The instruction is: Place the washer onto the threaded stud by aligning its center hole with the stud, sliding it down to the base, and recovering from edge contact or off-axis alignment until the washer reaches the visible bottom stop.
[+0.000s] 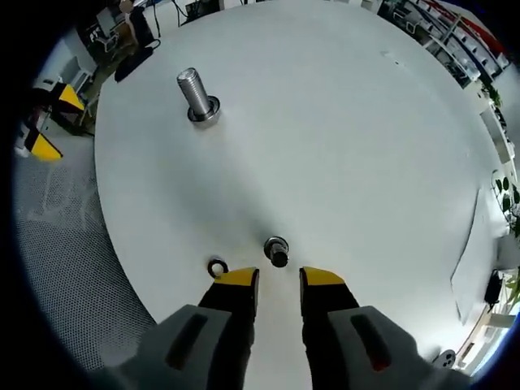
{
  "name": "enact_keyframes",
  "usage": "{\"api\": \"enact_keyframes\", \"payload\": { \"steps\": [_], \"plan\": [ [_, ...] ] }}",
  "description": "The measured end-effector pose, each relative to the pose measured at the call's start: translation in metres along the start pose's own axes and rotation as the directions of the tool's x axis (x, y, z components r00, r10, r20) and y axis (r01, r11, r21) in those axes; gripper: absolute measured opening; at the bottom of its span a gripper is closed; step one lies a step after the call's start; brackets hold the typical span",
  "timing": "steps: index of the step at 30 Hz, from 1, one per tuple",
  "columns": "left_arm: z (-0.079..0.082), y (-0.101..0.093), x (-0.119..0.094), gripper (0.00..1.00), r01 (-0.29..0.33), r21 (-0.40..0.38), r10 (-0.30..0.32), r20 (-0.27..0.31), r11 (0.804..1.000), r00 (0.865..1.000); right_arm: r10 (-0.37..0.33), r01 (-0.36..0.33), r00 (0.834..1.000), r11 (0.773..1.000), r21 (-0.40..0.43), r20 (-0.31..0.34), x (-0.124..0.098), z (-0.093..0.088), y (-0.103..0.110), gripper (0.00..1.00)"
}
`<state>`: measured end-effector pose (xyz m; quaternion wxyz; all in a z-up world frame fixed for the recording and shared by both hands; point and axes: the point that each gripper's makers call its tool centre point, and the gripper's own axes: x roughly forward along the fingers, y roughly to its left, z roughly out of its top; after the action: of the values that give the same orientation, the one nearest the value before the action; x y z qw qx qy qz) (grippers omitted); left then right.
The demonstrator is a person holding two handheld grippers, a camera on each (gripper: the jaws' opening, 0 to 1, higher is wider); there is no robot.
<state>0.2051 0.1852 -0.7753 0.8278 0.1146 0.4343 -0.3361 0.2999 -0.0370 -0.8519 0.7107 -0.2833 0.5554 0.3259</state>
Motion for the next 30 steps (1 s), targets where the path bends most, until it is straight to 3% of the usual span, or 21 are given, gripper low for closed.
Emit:
{"api": "enact_keyframes", "payload": {
  "steps": [6,20,25,30],
  "plan": [
    [0.000,-0.001,0.000,0.31,0.005,0.002,-0.005,0.000,1.000,1.000,0.022,-0.022,1.000,1.000,-0.005,-0.011,0.001,-0.012,0.009,0.22],
    [0.000,-0.001,0.001,0.31,0.009,0.003,-0.009,0.001,1.000,1.000,0.052,-0.055,0.997,0.996,-0.070,-0.048,0.008,-0.017,0.031,0.22],
    [0.001,-0.001,-0.001,0.31,0.006,-0.002,-0.006,0.008,1.000,1.000,0.044,-0.051,0.997,0.994,-0.098,-0.069,0.012,-0.022,0.030,0.22],
    [0.002,-0.001,-0.001,0.31,0.006,-0.001,-0.006,0.010,1.000,1.000,0.024,-0.027,0.999,0.994,-0.101,-0.034,0.013,-0.017,0.024,0.21]
  ]
}}
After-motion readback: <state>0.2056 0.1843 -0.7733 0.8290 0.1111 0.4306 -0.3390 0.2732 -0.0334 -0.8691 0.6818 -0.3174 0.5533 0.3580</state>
